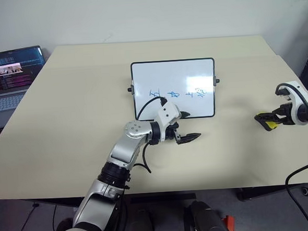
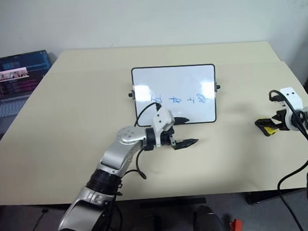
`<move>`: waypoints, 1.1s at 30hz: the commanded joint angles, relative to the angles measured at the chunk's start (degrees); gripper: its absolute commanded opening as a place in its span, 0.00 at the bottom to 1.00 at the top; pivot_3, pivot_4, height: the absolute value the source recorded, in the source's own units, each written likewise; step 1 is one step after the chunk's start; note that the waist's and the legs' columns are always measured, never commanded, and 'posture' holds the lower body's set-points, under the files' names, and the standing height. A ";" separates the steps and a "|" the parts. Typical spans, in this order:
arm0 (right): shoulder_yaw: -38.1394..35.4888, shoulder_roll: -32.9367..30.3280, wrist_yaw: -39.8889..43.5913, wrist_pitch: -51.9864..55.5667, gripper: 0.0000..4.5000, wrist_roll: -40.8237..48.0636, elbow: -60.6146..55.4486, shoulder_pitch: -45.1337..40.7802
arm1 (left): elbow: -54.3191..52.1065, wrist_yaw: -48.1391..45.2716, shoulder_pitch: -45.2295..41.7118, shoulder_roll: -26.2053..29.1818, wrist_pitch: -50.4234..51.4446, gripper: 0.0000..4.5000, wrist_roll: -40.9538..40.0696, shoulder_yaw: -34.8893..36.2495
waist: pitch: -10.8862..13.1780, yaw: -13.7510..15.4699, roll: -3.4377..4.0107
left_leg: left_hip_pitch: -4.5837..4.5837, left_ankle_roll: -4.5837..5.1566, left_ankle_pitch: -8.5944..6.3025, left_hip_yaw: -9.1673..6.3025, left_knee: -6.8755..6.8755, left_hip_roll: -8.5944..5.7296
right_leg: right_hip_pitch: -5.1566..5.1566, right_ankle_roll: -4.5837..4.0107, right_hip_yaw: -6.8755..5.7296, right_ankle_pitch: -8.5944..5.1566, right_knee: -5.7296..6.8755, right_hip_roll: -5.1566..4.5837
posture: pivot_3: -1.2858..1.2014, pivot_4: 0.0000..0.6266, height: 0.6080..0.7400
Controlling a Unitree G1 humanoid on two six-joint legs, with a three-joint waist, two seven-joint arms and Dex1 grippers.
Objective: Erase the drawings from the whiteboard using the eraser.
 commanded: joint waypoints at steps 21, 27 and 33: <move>-12.41 3.76 -10.31 -0.06 0.25 8.84 -13.89 14.08 | -1.19 -1.42 -1.56 -0.05 -0.55 1.00 -0.69 0.92 | -0.01 -0.06 0.01 | 0.02 0.00 0.00 0.01 0.03 -0.01 | 0.01 0.04 0.02 -0.01 0.05 0.00 | 0.52 0.24 1.00; -12.20 3.53 -10.43 -0.15 0.25 9.00 -14.45 13.66 | -1.54 -1.25 -1.39 0.15 -0.34 1.00 -0.74 1.09 | -0.01 -0.06 0.01 | 0.02 0.00 0.00 0.01 0.03 -0.01 | 0.02 0.04 0.02 -0.01 0.04 0.00 | 0.52 0.24 1.00; -13.66 1.77 -11.44 5.02 0.25 10.90 -25.02 12.38 | -1.91 -0.98 -2.23 2.74 0.24 1.00 -1.36 3.85 | -0.01 -0.18 0.02 | 0.02 0.00 0.00 0.01 0.02 -0.01 | 0.02 0.05 0.02 -0.02 0.05 0.00 | 0.52 0.24 1.00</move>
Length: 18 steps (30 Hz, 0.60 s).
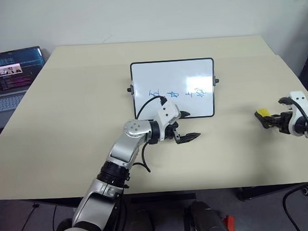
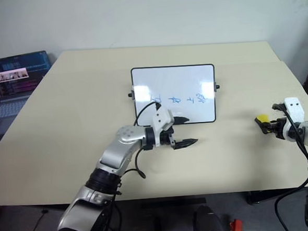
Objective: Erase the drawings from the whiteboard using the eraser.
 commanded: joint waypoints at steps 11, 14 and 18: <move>-0.86 7.31 -9.19 16.98 0.25 10.77 -33.79 -13.25 | -2.82 0.48 0.79 17.36 1.77 1.00 -2.70 15.40 | 0.01 -0.01 0.00 | -0.05 0.00 0.00 -0.05 -0.02 0.05 | -0.04 0.08 -0.05 -0.05 -0.04 0.02 | 0.52 0.24 1.00; 2.27 10.08 -9.92 15.20 0.25 10.54 -34.67 -16.06 | -3.35 1.40 2.14 19.03 1.75 1.00 -3.17 17.31 | 0.01 0.16 0.01 | -0.08 0.00 0.00 -0.06 -0.05 0.05 | -0.07 0.03 -0.08 -0.02 -0.04 0.01 | 0.52 0.24 1.00; 11.96 17.88 -12.80 9.43 0.25 6.85 -33.34 -21.14 | -5.46 3.43 5.76 20.95 1.73 1.00 -3.44 20.67 | 0.01 0.04 0.01 | -0.16 0.01 -0.01 -0.10 -0.07 0.05 | -0.14 -0.05 -0.13 0.02 -0.06 0.00 | 0.52 0.24 1.00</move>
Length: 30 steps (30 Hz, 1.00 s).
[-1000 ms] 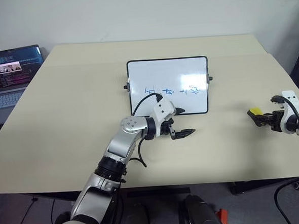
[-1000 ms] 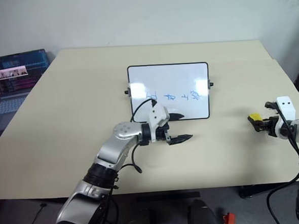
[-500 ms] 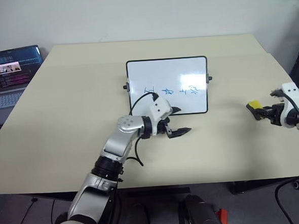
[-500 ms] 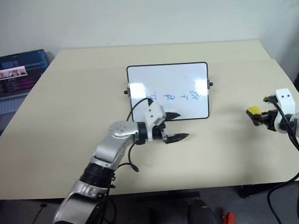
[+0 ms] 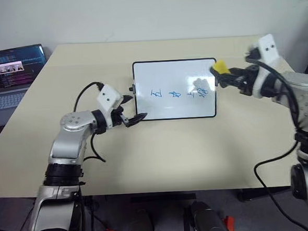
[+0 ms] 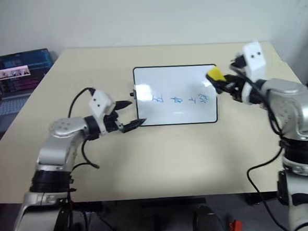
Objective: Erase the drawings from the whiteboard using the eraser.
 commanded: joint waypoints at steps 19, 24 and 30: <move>28.13 30.91 -7.85 -45.36 0.25 -28.41 57.25 -23.83 | 1.93 8.79 1.59 -3.73 -6.61 1.00 3.07 -0.16 | -0.02 0.07 -0.06 | -0.10 -0.01 0.00 -0.12 -0.03 0.05 | -0.11 -0.09 -0.20 0.05 0.05 -0.01 | 0.52 0.24 1.00; 26.54 32.42 -11.33 -52.85 0.25 -31.31 69.93 -26.80 | 0.59 8.81 2.16 -4.25 -6.00 1.00 2.96 -0.33 | -0.02 -0.26 -0.05 | -0.08 -0.01 0.00 -0.19 -0.14 0.05 | -0.13 -0.11 -0.27 0.06 0.09 -0.02 | 0.52 0.24 1.00; 24.28 32.51 -14.30 -59.70 0.25 -32.90 77.63 -25.87 | -1.70 8.76 3.46 -3.40 -4.86 1.00 2.33 0.68 | -0.02 -0.40 -0.06 | -0.02 -0.01 0.00 -0.22 -0.14 0.04 | -0.09 -0.14 -0.27 0.07 0.13 -0.01 | 0.52 0.24 1.00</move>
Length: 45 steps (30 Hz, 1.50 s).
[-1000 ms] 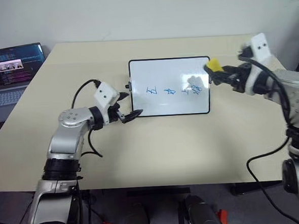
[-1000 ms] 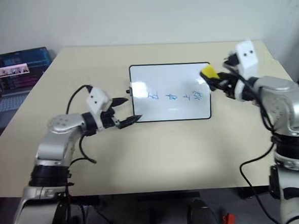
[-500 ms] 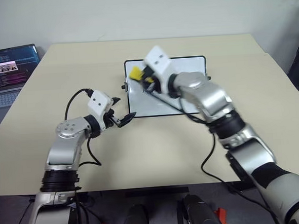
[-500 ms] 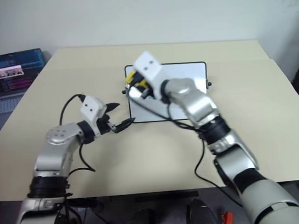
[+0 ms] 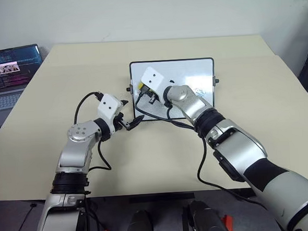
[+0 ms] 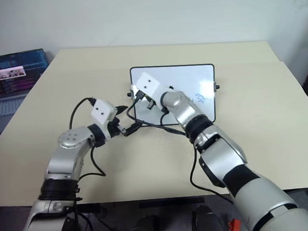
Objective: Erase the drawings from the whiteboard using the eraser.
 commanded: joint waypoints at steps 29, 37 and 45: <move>1.46 0.04 9.28 -2.63 0.25 -10.73 5.21 8.84 | -3.80 -0.92 0.29 1.05 1.28 1.00 -1.56 0.96 | -0.27 -0.33 -0.11 | 0.43 0.03 0.12 -0.66 0.09 0.02 | 0.69 -0.12 -0.65 0.06 0.03 0.07 | 0.52 0.24 1.00; -2.08 -1.88 2.74 -2.79 0.25 -9.25 5.64 7.30 | -3.64 -1.02 -0.11 0.98 1.09 1.00 -1.32 0.92 | -0.28 -0.14 -0.11 | 1.35 0.25 0.28 -0.70 0.05 0.03 | 1.67 -0.34 -0.69 -0.36 -0.05 0.08 | 0.52 0.24 1.00; -5.99 -4.20 11.96 -4.20 0.25 -4.72 -4.31 5.25 | -4.72 -2.15 -1.10 1.17 1.85 1.00 -2.41 1.30 | -0.23 0.23 -0.12 | 1.05 0.28 0.31 -0.72 0.05 0.02 | 1.46 -0.27 -0.69 -0.31 -0.05 0.08 | 0.52 0.24 1.00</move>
